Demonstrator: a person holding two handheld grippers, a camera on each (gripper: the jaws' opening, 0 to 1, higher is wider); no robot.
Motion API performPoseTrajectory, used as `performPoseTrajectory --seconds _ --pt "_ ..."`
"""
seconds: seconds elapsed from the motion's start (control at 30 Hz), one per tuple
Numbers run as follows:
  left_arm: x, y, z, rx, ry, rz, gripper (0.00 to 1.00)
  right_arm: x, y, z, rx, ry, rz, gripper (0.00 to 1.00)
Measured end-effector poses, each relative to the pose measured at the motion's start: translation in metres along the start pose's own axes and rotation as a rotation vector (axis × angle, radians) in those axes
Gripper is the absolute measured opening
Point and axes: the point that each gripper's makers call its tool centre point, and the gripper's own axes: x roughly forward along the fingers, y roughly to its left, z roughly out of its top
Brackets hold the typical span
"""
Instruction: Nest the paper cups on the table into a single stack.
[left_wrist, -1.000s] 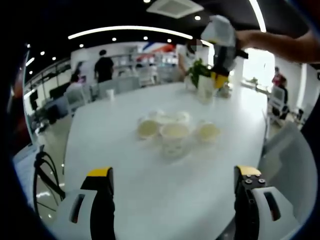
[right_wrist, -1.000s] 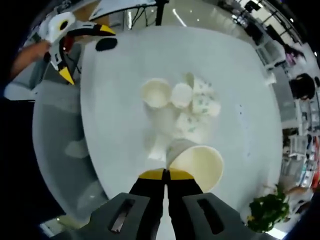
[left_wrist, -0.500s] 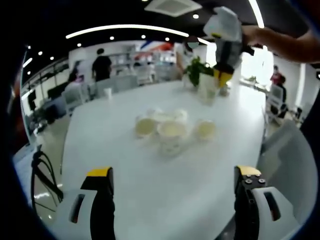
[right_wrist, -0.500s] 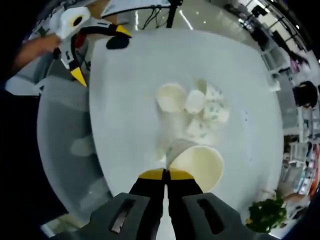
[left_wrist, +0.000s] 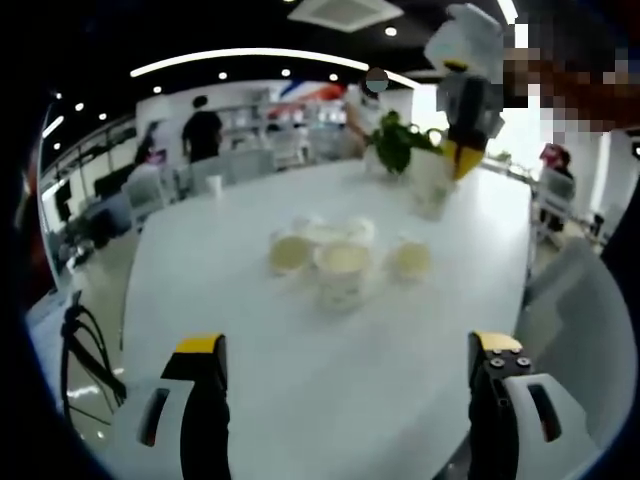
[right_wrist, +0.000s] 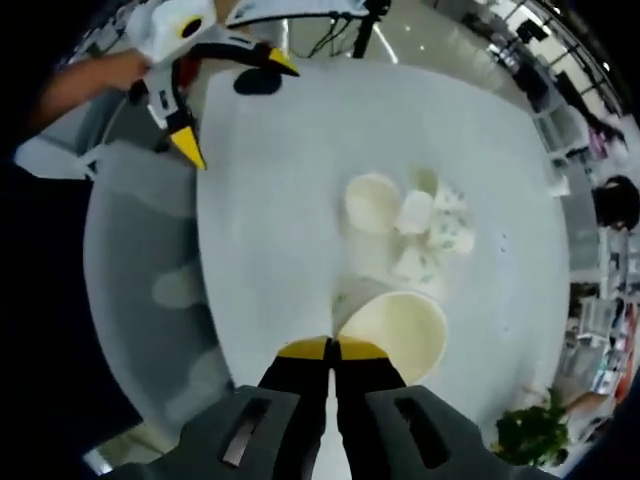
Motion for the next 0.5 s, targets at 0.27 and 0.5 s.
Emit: performPoseTrajectory --seconds 0.27,0.5 --pt "0.0 -0.001 -0.003 -0.006 0.003 -0.001 0.98 0.004 0.015 -0.004 -0.058 0.032 0.03 0.0" --pt "0.001 -0.002 -0.004 -0.011 0.002 -0.001 0.98 0.004 0.021 -0.006 -0.075 0.058 0.046 0.0"
